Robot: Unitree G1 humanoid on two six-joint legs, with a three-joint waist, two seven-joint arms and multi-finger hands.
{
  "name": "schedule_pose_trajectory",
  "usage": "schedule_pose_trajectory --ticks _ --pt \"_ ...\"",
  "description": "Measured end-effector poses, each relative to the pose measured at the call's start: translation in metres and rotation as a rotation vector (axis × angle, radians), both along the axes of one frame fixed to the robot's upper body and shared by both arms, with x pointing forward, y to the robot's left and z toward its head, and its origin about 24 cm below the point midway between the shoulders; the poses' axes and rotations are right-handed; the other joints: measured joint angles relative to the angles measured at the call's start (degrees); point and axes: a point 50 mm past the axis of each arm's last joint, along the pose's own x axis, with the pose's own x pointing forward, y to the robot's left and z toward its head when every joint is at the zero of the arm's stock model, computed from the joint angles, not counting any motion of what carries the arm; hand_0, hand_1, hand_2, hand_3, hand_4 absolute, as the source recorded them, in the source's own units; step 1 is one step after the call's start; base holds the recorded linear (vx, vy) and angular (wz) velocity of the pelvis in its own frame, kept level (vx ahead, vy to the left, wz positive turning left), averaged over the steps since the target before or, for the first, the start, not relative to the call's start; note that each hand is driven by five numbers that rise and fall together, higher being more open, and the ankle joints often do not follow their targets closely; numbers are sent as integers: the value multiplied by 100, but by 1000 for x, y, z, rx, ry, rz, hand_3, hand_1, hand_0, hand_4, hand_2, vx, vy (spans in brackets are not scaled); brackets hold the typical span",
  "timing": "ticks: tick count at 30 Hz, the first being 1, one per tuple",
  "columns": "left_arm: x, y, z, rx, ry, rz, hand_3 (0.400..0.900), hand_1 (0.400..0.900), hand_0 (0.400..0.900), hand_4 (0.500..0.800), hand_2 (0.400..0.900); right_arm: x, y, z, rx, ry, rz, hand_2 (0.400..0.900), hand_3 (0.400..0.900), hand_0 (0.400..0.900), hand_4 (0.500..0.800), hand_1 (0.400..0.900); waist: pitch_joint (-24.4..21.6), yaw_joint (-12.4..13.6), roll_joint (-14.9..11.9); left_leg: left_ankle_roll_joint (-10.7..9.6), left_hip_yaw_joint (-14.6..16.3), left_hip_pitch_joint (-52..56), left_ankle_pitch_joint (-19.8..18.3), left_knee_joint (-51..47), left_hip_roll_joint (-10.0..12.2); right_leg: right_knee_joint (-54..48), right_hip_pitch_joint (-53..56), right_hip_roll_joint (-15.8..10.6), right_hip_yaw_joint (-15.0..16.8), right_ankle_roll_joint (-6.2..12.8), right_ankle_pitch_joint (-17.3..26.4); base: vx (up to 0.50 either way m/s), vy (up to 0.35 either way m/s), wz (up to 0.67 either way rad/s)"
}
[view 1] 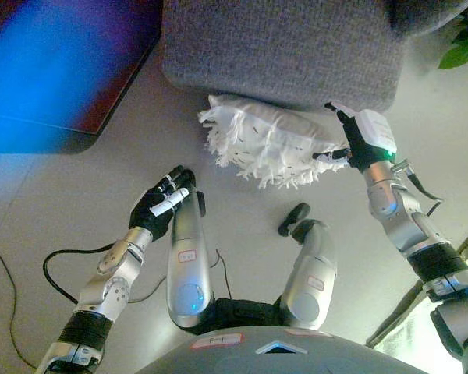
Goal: Pick up the pillow and put it on the sofa.
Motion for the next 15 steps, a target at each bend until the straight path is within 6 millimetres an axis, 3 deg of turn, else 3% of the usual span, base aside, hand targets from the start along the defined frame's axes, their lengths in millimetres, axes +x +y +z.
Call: schedule_pose_trajectory --ticks 5,10,15 --pt "7 -5 13 -28 -58 -22 900 900 900 800 900 6 2 9 13 -25 0 900 900 900 800 900 3 3 78 79 128 -658 -152 674 43 650 -742 -200 319 28 -114 -47 91 1" --pt "18 -12 36 -98 -164 -46 900 900 900 800 900 22 -2 23 -11 -47 -46 900 900 900 800 900 41 29 215 207 121 -1631 -425 1726 30 1734 -1899 -438 887 60 -365 -35 94 5" --pt "21 -15 48 -147 -226 -68 900 900 900 800 900 36 -1 31 -50 -56 -72 900 900 900 800 900 41 54 258 152 -34 -2145 -550 2292 3 2499 -2514 -496 1203 93 -698 16 35 10"
